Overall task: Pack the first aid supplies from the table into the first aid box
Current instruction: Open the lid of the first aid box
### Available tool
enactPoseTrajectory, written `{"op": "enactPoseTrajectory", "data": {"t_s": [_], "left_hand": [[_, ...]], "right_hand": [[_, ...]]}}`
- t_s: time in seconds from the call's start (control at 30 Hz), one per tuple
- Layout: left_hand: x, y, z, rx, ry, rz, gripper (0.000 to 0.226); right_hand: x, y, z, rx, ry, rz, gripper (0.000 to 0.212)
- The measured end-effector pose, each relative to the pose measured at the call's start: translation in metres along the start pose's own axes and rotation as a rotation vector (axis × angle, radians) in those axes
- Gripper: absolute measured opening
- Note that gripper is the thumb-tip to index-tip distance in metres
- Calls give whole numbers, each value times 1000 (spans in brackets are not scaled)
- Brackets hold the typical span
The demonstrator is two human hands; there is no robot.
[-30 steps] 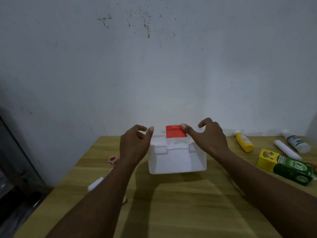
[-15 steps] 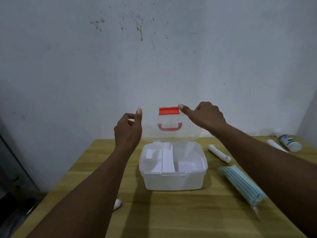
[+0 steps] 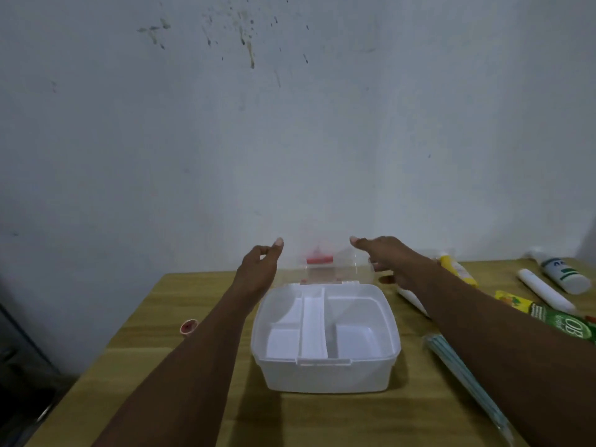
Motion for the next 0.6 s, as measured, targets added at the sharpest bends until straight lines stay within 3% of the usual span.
{"op": "enactPoseTrajectory", "data": {"t_s": [0.13,0.33,0.47,0.6], "left_hand": [[13,-3,-12,-50,105,-114,61],[31,-21,44,14,418,-86,62],[103,-31,105,146,438,-181,47],[214,-40,140,249,500,-369,36]], "right_hand": [[6,-3,33,86,20,-28,63],[-24,-57,-7,-25,-150,-13,52],[-71,-110,-24,-99,-387,24,38],[-137,-146,1,-22,-661,157,39]]}}
Point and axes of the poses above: each hand's wrist, its own y-axis towards the middle knuckle, its own x-axis out of the palm, z = x × y, the point moved 10 cm from there along y, towards the middle knuckle, and after that the axes turned 15 degrees about -z, right-handed, at the moved point
